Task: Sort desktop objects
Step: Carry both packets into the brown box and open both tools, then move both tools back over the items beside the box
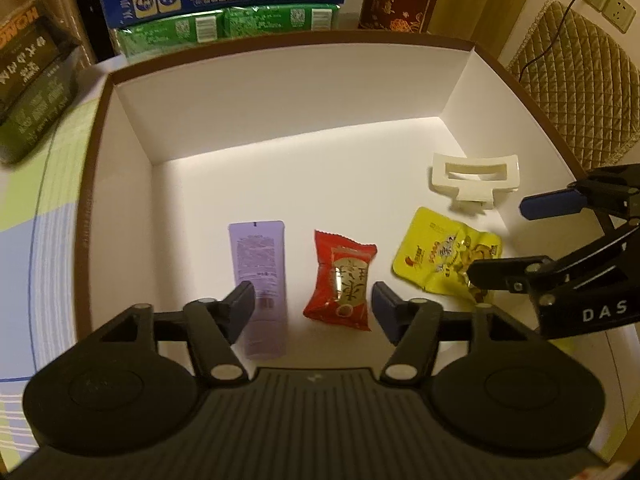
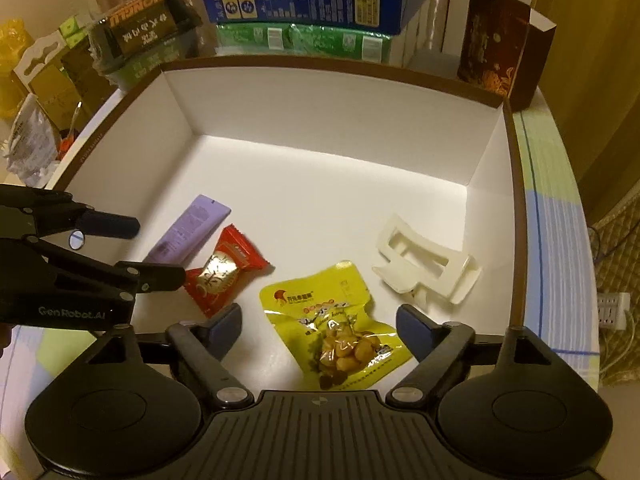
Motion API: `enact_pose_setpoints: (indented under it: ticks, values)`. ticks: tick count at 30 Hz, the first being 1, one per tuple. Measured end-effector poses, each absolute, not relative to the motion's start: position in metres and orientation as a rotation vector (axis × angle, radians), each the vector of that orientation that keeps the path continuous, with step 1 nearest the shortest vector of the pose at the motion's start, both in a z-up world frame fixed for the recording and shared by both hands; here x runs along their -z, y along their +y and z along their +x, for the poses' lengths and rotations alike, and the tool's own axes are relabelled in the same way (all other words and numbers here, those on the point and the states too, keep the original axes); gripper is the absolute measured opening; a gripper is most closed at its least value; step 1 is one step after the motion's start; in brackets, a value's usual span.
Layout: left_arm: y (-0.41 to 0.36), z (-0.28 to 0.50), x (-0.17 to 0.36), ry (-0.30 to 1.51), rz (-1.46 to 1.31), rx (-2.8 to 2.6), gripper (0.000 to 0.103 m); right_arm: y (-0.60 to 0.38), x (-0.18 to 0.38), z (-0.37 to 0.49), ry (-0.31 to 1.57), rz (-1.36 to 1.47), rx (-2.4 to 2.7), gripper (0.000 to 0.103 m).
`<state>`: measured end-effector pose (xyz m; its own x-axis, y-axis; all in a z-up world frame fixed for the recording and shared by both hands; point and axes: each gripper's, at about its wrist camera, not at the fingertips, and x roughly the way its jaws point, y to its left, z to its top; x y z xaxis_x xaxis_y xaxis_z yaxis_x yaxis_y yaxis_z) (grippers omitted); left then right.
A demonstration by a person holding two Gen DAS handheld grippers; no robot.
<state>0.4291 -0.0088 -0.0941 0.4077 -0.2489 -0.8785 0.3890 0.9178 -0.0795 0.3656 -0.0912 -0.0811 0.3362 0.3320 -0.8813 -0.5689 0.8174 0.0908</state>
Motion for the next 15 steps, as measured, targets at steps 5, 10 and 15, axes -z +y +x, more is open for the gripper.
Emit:
enact_pose_setpoints:
  ticks: [5,10,15]
  values:
    - [-0.005,0.424,0.087,1.061,0.149,0.392,0.073,-0.096,0.075,0.358,1.057,-0.238,-0.595,0.095]
    - [-0.003,0.417,0.082,1.056,0.143,0.383,0.076,-0.103,0.067,0.354,1.034,-0.215,-0.585,0.098]
    - [-0.003,0.412,0.073,1.041,0.14,0.377,0.078,-0.11,0.059,0.349,1.001,-0.188,-0.568,0.101]
